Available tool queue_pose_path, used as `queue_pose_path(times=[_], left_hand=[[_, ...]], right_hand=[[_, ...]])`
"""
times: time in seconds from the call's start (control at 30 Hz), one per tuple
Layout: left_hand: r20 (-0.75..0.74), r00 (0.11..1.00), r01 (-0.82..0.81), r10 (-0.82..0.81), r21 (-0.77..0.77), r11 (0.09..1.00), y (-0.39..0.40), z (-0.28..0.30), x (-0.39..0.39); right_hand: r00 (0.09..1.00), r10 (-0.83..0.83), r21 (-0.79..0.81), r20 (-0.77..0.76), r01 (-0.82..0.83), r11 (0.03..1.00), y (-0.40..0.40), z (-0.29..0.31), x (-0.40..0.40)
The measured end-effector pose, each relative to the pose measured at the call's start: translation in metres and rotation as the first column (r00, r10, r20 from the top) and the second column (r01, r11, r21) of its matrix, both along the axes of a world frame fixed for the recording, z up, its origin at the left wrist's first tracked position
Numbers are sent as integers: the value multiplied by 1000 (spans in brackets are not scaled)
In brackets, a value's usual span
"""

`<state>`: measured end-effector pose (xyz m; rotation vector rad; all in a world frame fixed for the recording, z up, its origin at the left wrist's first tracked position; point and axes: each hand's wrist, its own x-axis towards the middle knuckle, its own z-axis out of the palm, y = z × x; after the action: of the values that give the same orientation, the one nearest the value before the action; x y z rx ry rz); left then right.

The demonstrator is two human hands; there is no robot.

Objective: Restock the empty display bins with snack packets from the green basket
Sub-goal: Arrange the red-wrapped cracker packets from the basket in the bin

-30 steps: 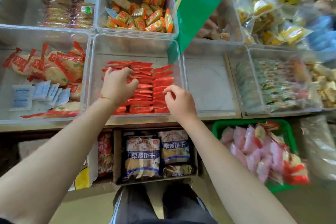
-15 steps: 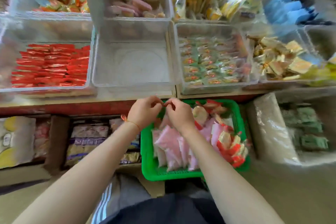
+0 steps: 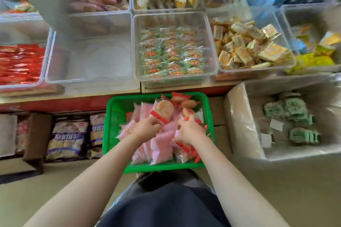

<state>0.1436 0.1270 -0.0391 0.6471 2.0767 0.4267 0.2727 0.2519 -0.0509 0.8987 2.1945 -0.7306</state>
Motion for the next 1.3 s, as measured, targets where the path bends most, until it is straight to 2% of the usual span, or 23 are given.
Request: queue_pose_path(times=[0.07,0.13,0.23,0.43,0.67,0.73,0.8,0.87,0.9,0.93,1.0,1.07,1.1,1.17,1.2,1.23,1.27,1.3], left_hand=[[44,998,-55,54,9,998,3,-2,7],[79,994,-77,77,5,997,5,-5,12],[111,990,-91,92,-9,996,8,-7,18],[153,976,-154,158,-38,987,14,-6,25],[213,948,-231,237,-50,972,23,-10,23],[291,884,-367,365,-51,929,24,-13,19],[401,738,-569,542,-60,820,25,-11,13],[509,600,-698,617,-44,715,23,-4,6],[540,596,-700,594,-14,714,21,-4,1],[563,629,-665,536,32,747,18,-2,-4],[633,685,-554,361,132,822,14,0,-11],[693,680,-496,237,198,845,17,0,-14],[705,682,-473,197,219,853,19,-1,-15],[732,664,-457,155,233,858,20,-6,-15],[751,638,-489,173,222,843,19,-10,-16],[764,602,-558,232,195,807,16,-17,-18],[765,558,-646,321,158,747,12,-23,-19],[753,505,-733,422,116,670,6,-30,-22]], right_hand=[[988,17,-29,-152,-22,999,1,-4,7],[973,51,-6,-224,-54,999,5,-6,11],[972,79,26,-223,-75,997,10,-7,14],[956,245,78,-161,-235,969,14,-14,13],[918,299,184,-261,-257,949,24,-16,5],[919,224,150,-325,-184,971,32,-8,2],[910,-29,-42,-413,13,999,40,3,-3],[822,-376,-362,-428,225,905,46,11,-9],[757,-517,-499,-399,293,815,47,15,-12],[688,-639,-625,-344,340,703,48,16,-14],[559,-817,-831,-142,381,405,46,13,-20],[513,-849,-909,127,403,107,42,6,-27],[536,-811,-913,235,408,5,37,3,-30],[584,-719,-900,377,415,-135,26,-5,-37],[573,-699,-880,428,438,-180,20,-7,-42],[552,-703,-861,449,478,-175,14,-8,-47],[538,-738,-848,407,522,-87,10,-12,-53],[551,-786,-815,279,569,110,7,-17,-58]])
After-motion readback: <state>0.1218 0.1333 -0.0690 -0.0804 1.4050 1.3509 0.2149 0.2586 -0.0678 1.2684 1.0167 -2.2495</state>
